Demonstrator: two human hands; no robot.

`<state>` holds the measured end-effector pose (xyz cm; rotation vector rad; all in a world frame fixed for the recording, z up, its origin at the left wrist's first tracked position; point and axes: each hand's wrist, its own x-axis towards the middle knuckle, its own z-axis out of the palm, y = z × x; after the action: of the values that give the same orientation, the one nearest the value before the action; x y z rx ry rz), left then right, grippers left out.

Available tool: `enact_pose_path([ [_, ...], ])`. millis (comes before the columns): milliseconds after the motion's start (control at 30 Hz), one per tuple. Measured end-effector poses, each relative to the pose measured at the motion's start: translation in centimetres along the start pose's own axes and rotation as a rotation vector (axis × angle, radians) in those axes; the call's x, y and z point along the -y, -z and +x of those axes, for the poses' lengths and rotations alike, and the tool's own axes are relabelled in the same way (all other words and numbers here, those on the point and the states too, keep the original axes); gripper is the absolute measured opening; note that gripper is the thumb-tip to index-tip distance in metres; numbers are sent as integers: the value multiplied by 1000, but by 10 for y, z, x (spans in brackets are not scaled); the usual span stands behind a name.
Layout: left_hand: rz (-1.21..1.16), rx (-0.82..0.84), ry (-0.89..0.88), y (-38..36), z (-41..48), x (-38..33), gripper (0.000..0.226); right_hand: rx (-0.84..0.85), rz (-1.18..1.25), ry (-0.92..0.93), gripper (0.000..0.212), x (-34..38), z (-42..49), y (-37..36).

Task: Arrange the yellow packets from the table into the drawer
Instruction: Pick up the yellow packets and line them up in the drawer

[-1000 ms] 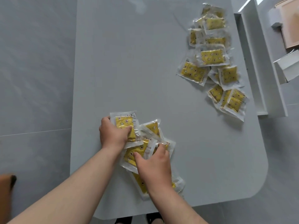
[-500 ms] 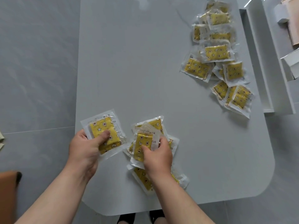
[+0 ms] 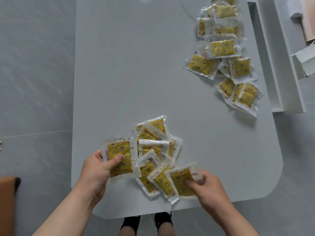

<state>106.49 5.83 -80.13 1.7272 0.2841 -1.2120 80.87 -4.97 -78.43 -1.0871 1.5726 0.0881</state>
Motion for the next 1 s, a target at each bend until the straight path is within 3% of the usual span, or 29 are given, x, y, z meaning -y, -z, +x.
enact_pose_path([
  [133, -85, -65, 129, -5, -18, 37, 18, 94, -410, 149, 14, -13, -5, -16],
  [200, -110, -86, 179, -9, -26, 53, 22, 54, -518, 200, 24, -17, -5, -23],
  [333, -110, -142, 210, -22, -37, 70, 19, -52, -552, 224, 28, -20, -4, -31],
  [567, 97, -275, 85, -48, -46, 79, 17, -81, -562, 236, 23, -28, 0, -32],
  [767, 187, -280, 95, -65, -48, 75, 24, -61, -486, 174, 13, -23, 2, -29],
  [933, 90, -321, 137, -72, -46, 75, 43, -52, -399, 169, 11, -21, 6, -23],
  [1000, 16, -325, 175, -72, -44, 77, 40, -45, -309, 134, 12, -21, 6, -22],
])
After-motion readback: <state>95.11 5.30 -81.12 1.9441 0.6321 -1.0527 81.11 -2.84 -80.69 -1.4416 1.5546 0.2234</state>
